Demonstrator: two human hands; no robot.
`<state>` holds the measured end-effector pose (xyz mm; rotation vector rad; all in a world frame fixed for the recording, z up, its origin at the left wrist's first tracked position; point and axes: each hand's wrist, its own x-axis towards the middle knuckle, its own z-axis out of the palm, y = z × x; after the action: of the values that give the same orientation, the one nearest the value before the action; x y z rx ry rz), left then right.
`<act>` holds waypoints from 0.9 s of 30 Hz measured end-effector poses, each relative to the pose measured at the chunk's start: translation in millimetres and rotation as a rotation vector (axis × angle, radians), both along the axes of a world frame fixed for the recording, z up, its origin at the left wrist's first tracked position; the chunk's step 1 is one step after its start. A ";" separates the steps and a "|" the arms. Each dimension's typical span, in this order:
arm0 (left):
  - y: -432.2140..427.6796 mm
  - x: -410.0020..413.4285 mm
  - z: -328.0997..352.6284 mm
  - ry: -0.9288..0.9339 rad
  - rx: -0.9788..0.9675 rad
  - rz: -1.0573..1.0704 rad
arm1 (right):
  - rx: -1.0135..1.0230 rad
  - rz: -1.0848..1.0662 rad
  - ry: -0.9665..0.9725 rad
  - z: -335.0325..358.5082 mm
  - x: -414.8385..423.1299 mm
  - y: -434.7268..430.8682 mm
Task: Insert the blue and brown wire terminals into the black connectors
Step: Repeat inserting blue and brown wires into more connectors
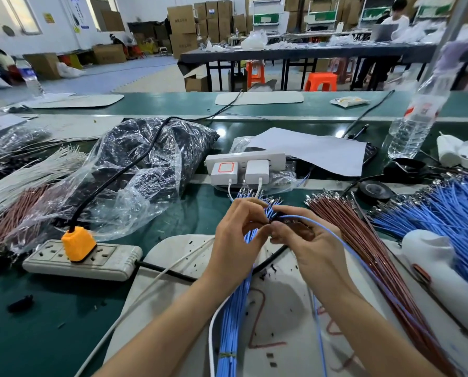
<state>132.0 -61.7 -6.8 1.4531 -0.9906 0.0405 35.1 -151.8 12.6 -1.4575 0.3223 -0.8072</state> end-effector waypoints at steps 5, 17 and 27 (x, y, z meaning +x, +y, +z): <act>3.6 14.5 7.2 -0.289 0.041 0.243 | 0.185 -0.207 -0.178 5.6 -0.2 -2.7; 22.4 40.0 22.4 -0.304 0.101 0.811 | 0.035 -0.472 -0.132 2.4 -4.5 -16.3; 2.0 -16.7 8.2 -0.117 0.032 -0.024 | -0.587 -0.362 -0.126 2.2 -4.9 5.8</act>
<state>115.3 -59.7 1.4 1.4818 -1.1083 0.0940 30.2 -146.0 14.7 -1.9087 0.2672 -1.3605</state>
